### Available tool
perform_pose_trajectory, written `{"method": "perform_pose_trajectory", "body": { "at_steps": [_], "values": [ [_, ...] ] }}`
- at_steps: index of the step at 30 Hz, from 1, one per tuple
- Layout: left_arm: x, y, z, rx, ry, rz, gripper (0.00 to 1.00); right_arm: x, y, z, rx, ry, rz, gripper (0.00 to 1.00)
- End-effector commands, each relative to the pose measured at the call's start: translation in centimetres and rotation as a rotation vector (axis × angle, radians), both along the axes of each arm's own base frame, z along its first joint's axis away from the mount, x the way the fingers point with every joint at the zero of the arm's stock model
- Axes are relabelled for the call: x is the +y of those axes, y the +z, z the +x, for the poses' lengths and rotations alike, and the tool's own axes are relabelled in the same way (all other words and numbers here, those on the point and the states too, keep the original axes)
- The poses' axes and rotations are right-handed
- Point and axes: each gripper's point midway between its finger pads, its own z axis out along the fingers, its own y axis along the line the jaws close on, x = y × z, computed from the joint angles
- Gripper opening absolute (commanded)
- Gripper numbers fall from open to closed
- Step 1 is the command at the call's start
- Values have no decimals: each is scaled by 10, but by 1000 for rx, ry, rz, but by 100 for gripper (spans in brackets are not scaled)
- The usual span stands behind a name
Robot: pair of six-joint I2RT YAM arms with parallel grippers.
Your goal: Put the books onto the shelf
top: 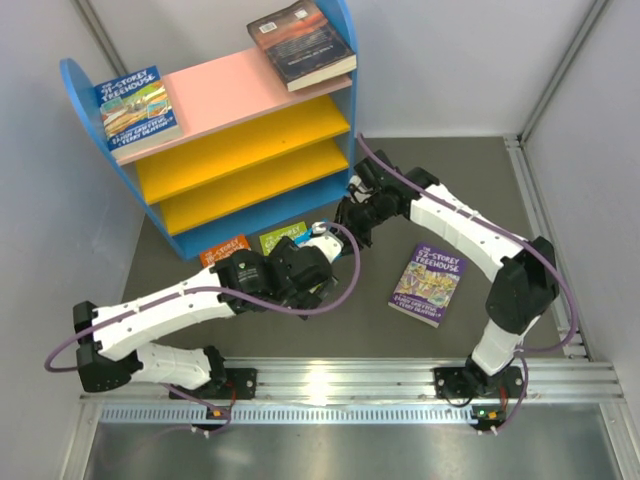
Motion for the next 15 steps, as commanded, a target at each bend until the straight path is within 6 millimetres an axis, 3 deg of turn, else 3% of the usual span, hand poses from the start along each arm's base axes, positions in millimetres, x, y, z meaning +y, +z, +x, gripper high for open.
{"method": "perform_pose_trajectory", "body": {
  "at_steps": [1,4,6,8,9,10,11,12,13,15],
  "values": [
    [0,-12,10,-37,28,37,87,-5,47,-16,-49,32,134,0],
    [-2,-20,10,-16,22,33,78,-8,48,-22,-36,39,145,0],
    [-1,-22,10,-5,22,31,66,-8,51,-24,-35,44,154,0],
    [0,-21,11,-5,28,23,46,-10,55,-25,-38,46,161,0],
    [-1,-19,12,-10,32,15,23,-10,56,-26,-42,47,163,0],
    [-2,-14,13,-17,42,-4,11,-11,56,-25,-43,44,164,0],
    [-2,-9,14,-24,49,-19,1,-12,56,-25,-45,42,164,0],
    [-3,-5,14,-29,56,-31,0,-13,57,-24,-49,44,167,0],
    [-5,5,15,-35,67,-66,0,-15,57,-21,-51,36,168,14],
    [-5,16,14,-33,84,-96,0,-22,58,-11,-62,11,169,55]
  ]
}}
